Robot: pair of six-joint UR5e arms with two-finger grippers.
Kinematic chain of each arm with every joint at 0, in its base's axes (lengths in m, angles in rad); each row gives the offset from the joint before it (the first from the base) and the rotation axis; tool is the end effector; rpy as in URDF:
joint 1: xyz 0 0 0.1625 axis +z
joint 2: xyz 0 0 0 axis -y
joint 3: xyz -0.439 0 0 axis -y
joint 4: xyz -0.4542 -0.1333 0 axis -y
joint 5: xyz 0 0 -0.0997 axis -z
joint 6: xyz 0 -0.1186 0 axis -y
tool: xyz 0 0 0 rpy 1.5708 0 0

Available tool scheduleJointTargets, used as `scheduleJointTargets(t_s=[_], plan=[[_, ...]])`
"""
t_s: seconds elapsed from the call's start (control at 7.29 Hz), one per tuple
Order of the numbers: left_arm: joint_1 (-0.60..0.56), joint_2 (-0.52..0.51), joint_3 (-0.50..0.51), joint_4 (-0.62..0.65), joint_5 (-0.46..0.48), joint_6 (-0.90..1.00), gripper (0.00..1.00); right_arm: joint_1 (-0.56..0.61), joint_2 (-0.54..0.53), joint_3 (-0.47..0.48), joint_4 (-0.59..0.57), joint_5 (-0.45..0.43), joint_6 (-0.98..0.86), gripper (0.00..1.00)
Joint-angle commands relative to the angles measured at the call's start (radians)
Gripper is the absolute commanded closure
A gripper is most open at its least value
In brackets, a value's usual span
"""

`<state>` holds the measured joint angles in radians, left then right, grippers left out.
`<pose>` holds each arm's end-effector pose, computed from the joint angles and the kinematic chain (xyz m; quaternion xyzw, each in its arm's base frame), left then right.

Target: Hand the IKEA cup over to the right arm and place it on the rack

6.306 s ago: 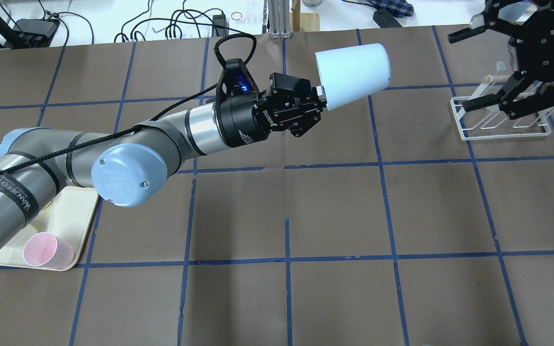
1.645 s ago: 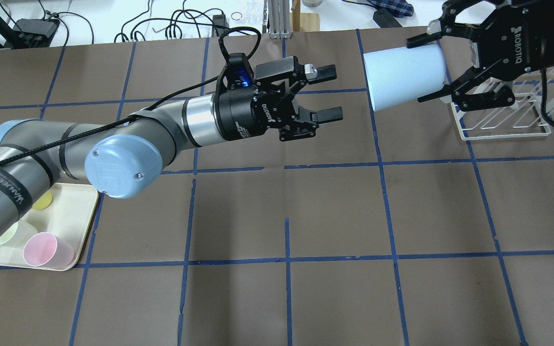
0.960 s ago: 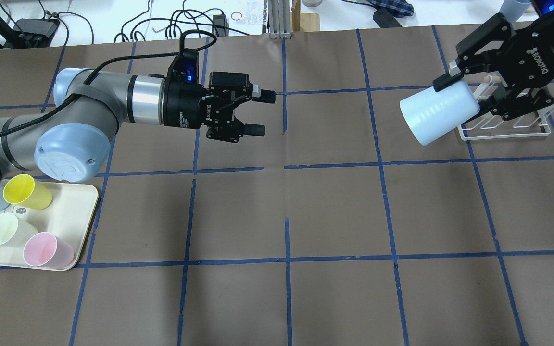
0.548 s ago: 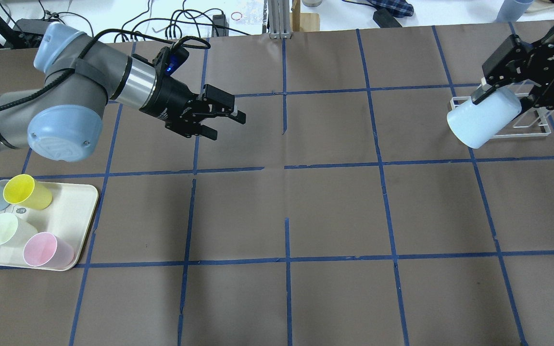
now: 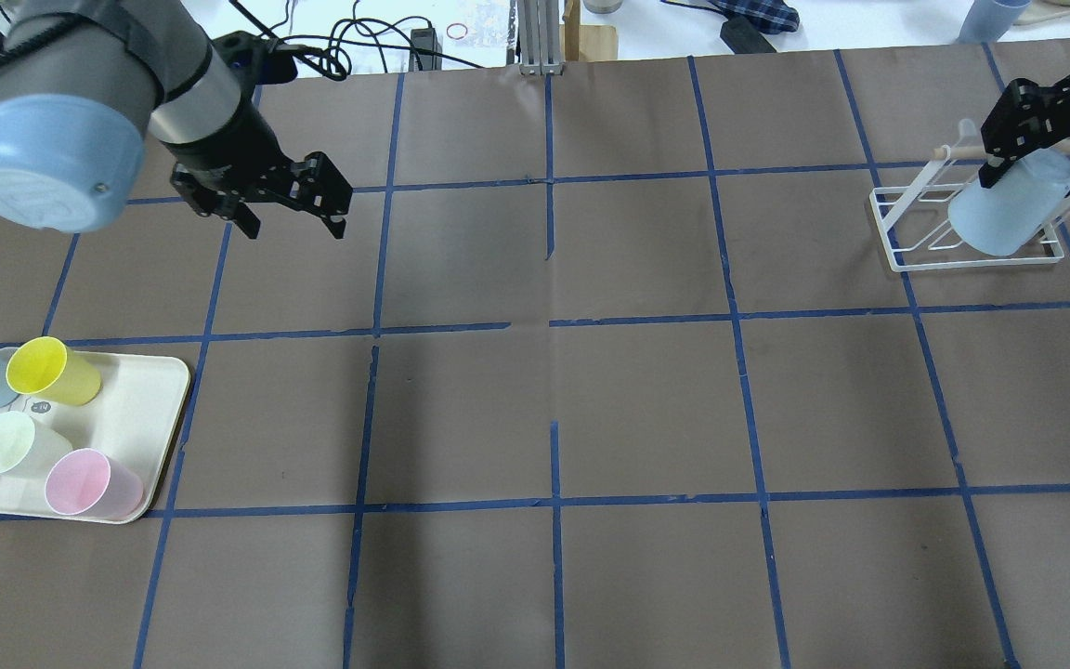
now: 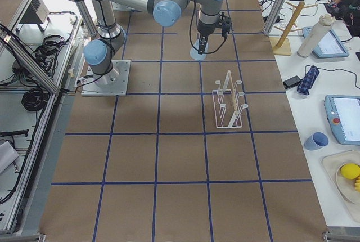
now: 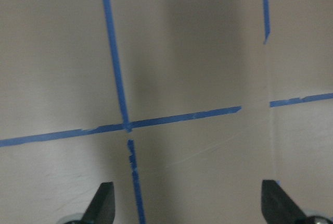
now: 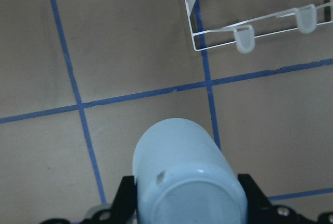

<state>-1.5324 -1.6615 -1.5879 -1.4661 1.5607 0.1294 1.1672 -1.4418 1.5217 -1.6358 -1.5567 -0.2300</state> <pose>-0.1117 -0.5954 0.4319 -0.0455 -0.9990 -0.0011 0.0052 -0.1143 -0.6114 0.4415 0.0867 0.9962 0.0049 0.0090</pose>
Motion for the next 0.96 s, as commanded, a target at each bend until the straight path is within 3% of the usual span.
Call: scheduleJointTargets(t_s=[0.0,0.41,0.82], plan=[[-0.003,0.083,0.092,-0.143,0.07,-0.063,0.0,0.0,0.081,0.002,-0.164,-0.083,0.0,1.0],[-0.006,0.082,0.081,-0.119,-0.029,-0.094,0.0,-0.001,0.129,0.002,-0.22,-0.083,-0.002,1.0],[-0.003,0.097,0.089,-0.125,-0.01,-0.073,0.0,-0.001,0.173,0.0,-0.265,-0.083,0.0,1.0]])
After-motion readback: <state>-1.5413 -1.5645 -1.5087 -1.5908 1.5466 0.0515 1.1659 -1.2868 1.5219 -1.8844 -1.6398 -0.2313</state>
